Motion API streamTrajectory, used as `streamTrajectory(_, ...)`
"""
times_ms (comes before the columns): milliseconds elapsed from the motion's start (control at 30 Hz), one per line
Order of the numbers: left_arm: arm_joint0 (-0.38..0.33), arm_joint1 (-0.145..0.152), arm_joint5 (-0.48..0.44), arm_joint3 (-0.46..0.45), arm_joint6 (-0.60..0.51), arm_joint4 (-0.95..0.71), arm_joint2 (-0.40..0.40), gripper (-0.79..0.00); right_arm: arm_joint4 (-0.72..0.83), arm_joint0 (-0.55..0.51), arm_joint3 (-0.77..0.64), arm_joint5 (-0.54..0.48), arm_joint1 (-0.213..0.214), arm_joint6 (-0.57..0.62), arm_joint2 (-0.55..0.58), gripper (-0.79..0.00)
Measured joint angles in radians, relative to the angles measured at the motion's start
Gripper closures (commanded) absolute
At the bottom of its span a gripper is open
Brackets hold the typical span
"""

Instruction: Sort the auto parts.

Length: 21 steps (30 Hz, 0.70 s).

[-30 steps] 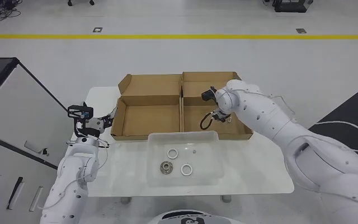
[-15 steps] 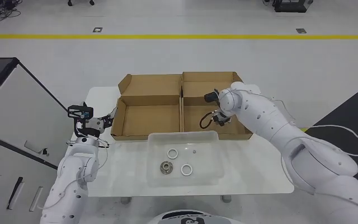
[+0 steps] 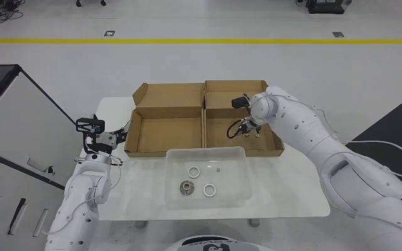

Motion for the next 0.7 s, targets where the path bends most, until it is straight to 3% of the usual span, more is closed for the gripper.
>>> streamTrajectory(233,0.000,0.000,0.000,0.000,0.000,0.000,0.000,-0.785,-0.017,-0.008,-0.137,-0.080,0.064,0.060,0.109,-0.785)
streamTrajectory(533,0.000,0.000,0.000,0.000,0.000,0.000,0.000,-0.785,-0.031,-0.141,-0.522,-0.199,0.190,0.261,0.335,-0.785)
streamTrajectory(700,0.000,0.000,0.000,0.000,0.000,0.000,0.000,-0.785,-0.015,-0.237,-0.732,-0.240,0.250,0.274,0.415,-0.785)
